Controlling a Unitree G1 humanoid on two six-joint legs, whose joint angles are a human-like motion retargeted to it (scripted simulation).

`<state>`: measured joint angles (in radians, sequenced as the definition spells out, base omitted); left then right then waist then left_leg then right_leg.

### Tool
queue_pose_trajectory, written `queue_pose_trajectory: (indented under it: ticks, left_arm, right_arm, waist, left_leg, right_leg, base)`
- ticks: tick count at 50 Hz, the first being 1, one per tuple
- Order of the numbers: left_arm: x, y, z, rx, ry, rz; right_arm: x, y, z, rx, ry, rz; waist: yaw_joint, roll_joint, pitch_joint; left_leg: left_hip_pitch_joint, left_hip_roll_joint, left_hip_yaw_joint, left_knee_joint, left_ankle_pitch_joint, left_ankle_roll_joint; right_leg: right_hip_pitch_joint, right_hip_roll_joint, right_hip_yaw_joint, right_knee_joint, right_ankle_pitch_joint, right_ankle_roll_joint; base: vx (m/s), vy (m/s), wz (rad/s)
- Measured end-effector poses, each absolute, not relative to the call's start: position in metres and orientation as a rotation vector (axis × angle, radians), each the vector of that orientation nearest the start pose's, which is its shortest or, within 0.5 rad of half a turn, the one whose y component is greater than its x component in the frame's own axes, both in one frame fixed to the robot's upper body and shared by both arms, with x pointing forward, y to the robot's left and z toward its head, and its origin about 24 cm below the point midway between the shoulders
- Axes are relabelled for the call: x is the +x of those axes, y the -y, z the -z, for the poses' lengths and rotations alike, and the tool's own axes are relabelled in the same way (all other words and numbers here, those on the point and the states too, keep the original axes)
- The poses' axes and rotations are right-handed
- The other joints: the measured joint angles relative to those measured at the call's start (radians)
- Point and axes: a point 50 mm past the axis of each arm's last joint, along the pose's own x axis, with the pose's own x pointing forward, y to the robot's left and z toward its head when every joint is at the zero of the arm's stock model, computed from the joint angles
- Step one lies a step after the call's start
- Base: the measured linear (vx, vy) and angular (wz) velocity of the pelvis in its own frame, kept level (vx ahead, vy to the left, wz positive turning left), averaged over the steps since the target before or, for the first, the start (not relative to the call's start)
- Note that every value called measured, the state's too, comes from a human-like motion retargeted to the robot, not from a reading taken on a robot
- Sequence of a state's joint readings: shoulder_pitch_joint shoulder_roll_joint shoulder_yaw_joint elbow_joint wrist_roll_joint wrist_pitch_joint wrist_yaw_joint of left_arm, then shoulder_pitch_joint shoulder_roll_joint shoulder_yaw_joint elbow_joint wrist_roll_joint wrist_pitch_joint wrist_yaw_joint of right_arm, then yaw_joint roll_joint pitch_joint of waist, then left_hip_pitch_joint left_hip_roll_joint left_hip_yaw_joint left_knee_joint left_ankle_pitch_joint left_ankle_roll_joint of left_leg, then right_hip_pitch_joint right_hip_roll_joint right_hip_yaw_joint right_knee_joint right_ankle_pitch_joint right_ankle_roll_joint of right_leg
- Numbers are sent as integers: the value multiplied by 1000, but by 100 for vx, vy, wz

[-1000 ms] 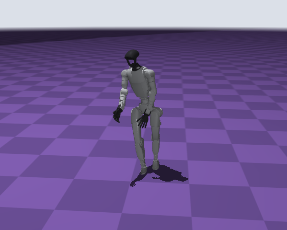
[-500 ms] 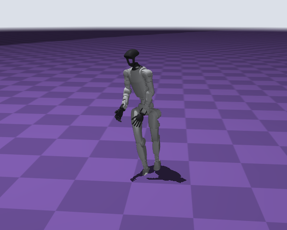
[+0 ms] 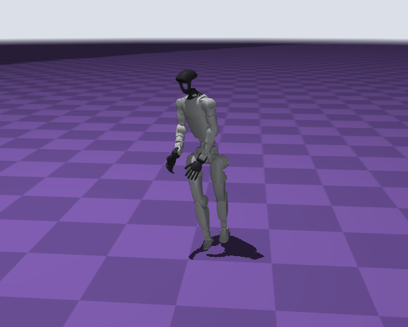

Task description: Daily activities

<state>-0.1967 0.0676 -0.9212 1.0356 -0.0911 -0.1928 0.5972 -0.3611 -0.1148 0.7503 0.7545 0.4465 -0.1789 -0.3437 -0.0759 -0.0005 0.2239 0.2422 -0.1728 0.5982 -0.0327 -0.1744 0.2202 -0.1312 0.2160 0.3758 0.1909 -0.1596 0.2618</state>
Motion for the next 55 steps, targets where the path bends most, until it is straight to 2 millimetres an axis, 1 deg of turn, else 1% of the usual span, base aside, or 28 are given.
queue_pose_trajectory:
  ticks: [9,17,30,39,46,48,50,55]
  left_arm:
    - [179,-71,116,637,-455,272]
    - [183,-66,112,643,-423,320]
    - [190,-63,107,651,-393,352]
    - [196,-64,104,649,-384,347]
    - [197,-63,104,648,-383,347]
    - [198,-63,103,647,-378,349]
    - [198,-62,103,646,-378,353]
    - [200,-60,101,637,-377,356]
  right_arm:
    - [261,59,46,-148,-342,-257]
    - [262,61,45,-165,-339,-289]
    - [265,61,41,-245,-297,-346]
    - [266,55,34,-311,-239,-418]
    - [261,48,36,-325,-244,-464]
    - [261,47,37,-326,-250,-471]
    - [260,47,39,-322,-263,-472]
    - [259,46,42,-306,-291,-468]
  waist:
    - [-9,20,4]
    - [-7,31,8]
    - [-1,24,21]
    - [13,3,24]
    - [14,-6,34]
    - [18,-7,34]
    - [12,-8,38]
    - [17,-8,41]
  left_leg:
    - [0,5,3,0,2,-1]
    - [-6,6,8,1,5,-1]
    - [-14,22,31,15,26,-7]
    - [-19,33,23,48,2,-2]
    - [-11,59,33,85,-7,-18]
    - [-11,55,16,94,-31,-14]
    - [-12,64,21,110,-28,-19]
    - [-16,67,-1,142,-65,-16]
  right_leg:
    - [27,-6,-6,-60,35,0]
    - [37,-11,-11,-96,58,0]
    - [54,-11,-14,-135,102,0]
    - [74,-10,-33,-168,126,0]
    - [99,2,-31,-173,142,0]
    - [102,-1,-41,-175,132,0]
    - [108,1,-39,-171,134,0]
    - [111,-2,-52,-160,114,0]
  base:
    - [0,0,0]
    - [0,0,0]
    - [0,0,0]
    - [0,0,0]
    - [0,-1,-2]
    - [0,0,0]
    - [0,0,0]
    - [0,0,0]
